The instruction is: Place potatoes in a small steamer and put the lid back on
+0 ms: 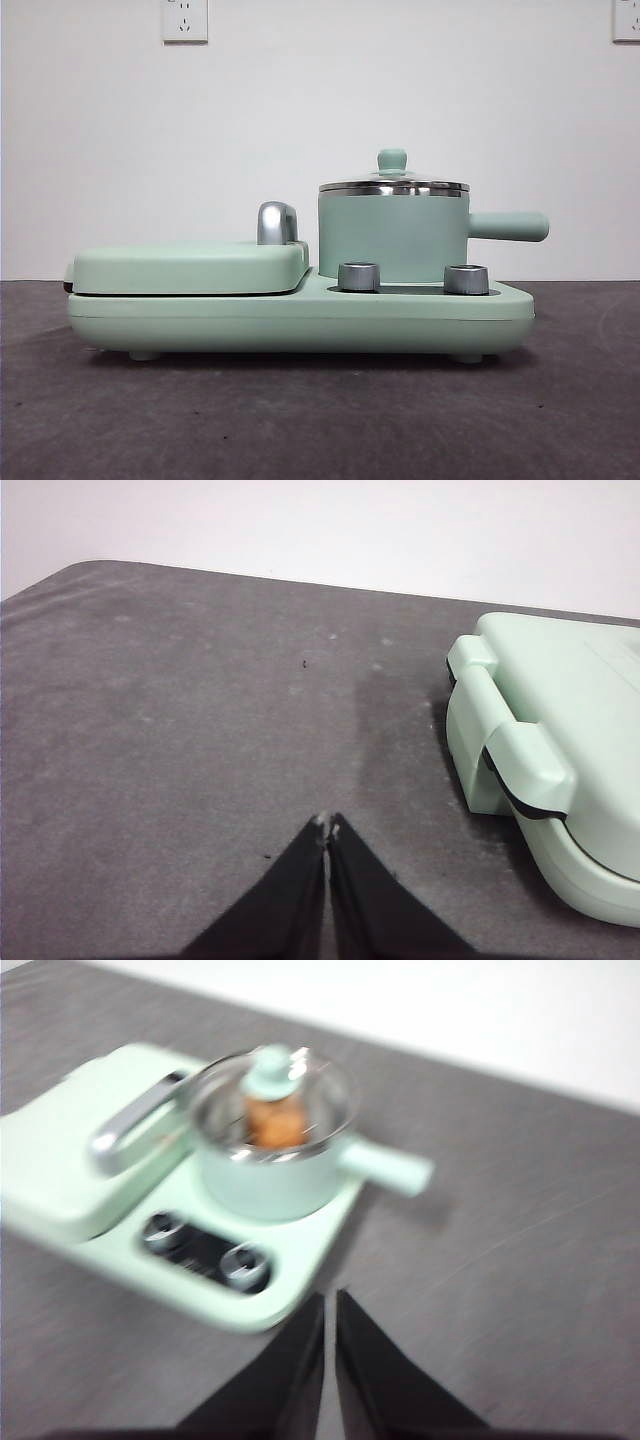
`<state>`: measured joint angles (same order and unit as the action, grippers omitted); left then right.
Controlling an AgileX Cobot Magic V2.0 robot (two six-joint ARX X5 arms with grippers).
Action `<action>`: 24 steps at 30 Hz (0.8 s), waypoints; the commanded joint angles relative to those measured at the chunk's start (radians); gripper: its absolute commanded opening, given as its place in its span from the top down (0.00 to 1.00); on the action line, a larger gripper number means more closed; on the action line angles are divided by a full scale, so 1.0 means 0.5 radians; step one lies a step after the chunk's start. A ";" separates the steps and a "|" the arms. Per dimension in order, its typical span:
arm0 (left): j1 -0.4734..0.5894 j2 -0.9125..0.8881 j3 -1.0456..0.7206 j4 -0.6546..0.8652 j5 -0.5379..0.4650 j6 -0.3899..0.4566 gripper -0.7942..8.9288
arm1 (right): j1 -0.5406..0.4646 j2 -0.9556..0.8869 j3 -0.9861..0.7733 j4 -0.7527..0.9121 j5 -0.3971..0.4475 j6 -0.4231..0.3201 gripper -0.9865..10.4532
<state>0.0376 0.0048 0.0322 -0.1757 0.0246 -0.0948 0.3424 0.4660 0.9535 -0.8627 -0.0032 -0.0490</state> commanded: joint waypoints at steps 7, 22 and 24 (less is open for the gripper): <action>0.003 -0.003 -0.040 0.025 -0.001 0.016 0.91 | -0.389 -0.473 -1.032 0.909 0.005 -0.193 0.90; 0.003 -0.003 -0.039 0.029 -0.001 0.016 0.91 | -0.613 -0.925 -1.884 1.487 -0.048 -0.113 0.90; 0.003 -0.003 -0.039 0.031 -0.001 0.016 0.91 | -0.615 -0.925 -1.884 1.485 -0.053 -0.111 0.90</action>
<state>0.0376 0.0048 0.0322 -0.1753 0.0246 -0.0944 0.0372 0.0032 0.0162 -0.1265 -0.0277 -0.1188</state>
